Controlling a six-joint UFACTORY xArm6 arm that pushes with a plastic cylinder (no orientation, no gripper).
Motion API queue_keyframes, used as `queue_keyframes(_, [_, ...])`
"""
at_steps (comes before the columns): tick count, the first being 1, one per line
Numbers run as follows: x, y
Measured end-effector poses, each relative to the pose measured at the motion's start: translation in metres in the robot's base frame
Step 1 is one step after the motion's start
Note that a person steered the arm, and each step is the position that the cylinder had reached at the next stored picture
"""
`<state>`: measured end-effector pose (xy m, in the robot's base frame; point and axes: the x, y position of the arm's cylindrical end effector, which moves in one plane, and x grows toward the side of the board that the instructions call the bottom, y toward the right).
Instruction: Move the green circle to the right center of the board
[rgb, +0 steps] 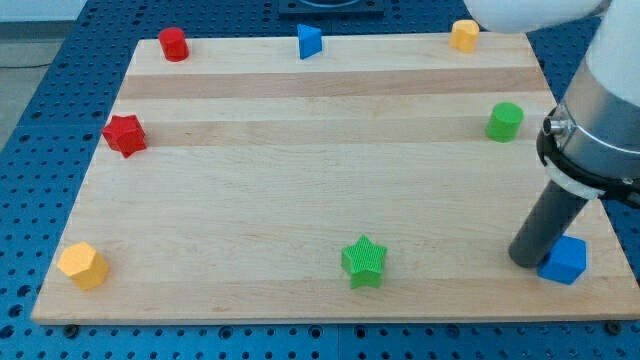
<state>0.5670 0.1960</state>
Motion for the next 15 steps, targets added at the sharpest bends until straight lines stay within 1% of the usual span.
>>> queue_keyframes(1, [0.000,0.012])
queue_keyframes(2, [-0.007,0.002])
queue_keyframes(3, [-0.053,-0.039])
queue_keyframes(4, [-0.121,-0.092])
queue_keyframes(5, [-0.190,-0.121])
queue_keyframes(7, [-0.249,-0.070])
queue_keyframes(8, [-0.246,-0.043])
queue_keyframes(9, [-0.234,-0.022])
queue_keyframes(10, [-0.222,-0.014])
queue_keyframes(11, [-0.200,-0.013])
queue_keyframes(12, [-0.187,0.001])
queue_keyframes(13, [-0.186,0.011])
queue_keyframes(14, [-0.187,-0.022])
queue_keyframes(15, [-0.202,-0.057])
